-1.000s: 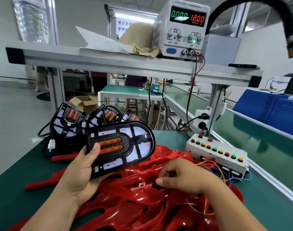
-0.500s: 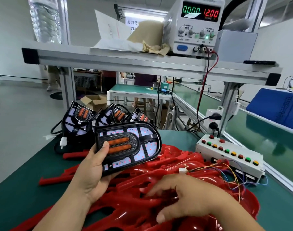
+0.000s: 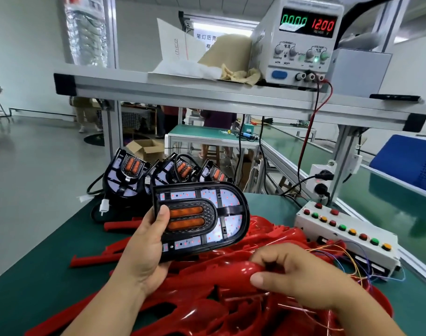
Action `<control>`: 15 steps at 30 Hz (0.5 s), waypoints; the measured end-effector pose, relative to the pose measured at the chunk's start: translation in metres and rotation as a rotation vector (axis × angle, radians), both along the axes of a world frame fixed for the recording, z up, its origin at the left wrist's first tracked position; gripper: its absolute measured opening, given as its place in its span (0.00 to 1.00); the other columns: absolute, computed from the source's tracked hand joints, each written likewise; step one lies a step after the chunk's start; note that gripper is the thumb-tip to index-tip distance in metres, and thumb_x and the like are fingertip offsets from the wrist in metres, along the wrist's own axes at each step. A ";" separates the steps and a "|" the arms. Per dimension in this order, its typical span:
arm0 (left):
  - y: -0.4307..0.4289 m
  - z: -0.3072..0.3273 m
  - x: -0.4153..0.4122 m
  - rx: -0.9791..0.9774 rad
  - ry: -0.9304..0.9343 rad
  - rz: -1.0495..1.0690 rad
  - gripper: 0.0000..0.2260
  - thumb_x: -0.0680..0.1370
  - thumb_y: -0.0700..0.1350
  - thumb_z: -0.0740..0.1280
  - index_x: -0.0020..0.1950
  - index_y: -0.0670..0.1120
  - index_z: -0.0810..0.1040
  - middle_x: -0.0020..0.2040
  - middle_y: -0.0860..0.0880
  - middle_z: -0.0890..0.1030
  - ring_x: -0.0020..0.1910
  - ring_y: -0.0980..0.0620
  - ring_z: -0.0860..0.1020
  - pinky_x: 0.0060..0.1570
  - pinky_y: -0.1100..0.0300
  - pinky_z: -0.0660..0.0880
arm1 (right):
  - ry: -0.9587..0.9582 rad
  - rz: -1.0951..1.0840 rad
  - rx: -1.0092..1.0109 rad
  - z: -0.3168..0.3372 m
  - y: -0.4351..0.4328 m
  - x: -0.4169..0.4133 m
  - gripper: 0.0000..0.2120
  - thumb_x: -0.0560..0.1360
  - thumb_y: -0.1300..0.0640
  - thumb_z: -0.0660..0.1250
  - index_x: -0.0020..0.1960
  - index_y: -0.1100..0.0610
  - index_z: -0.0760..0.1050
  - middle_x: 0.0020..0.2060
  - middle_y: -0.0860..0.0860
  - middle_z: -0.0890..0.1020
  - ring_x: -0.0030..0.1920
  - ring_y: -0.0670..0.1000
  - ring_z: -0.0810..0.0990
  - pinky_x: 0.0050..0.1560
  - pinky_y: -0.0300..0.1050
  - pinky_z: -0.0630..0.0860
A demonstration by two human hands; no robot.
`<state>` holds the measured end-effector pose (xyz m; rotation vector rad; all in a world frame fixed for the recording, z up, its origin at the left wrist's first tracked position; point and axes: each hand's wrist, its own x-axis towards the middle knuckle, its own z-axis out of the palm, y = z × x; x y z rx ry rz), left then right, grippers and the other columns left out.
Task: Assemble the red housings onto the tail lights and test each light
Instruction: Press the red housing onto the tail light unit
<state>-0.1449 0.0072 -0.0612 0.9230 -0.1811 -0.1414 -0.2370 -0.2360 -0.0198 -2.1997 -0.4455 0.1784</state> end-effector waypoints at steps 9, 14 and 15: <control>-0.004 0.004 -0.008 0.050 0.002 -0.074 0.18 0.74 0.59 0.63 0.57 0.51 0.80 0.53 0.41 0.85 0.50 0.40 0.84 0.37 0.49 0.82 | -0.053 -0.210 0.816 0.003 -0.023 0.003 0.09 0.72 0.58 0.66 0.46 0.61 0.82 0.38 0.59 0.83 0.36 0.52 0.80 0.36 0.39 0.76; -0.014 0.006 -0.020 0.167 -0.083 -0.120 0.30 0.74 0.64 0.57 0.65 0.45 0.75 0.55 0.38 0.84 0.52 0.37 0.83 0.40 0.46 0.82 | -0.096 -0.256 0.746 -0.007 -0.008 0.010 0.11 0.72 0.52 0.66 0.47 0.57 0.83 0.40 0.57 0.84 0.37 0.50 0.80 0.37 0.38 0.75; -0.015 0.007 -0.022 0.191 -0.091 -0.119 0.30 0.74 0.65 0.56 0.65 0.44 0.76 0.54 0.38 0.84 0.52 0.37 0.83 0.40 0.46 0.82 | -0.104 -0.256 0.714 -0.008 -0.006 0.011 0.11 0.72 0.51 0.66 0.47 0.56 0.83 0.41 0.56 0.84 0.38 0.49 0.80 0.38 0.39 0.74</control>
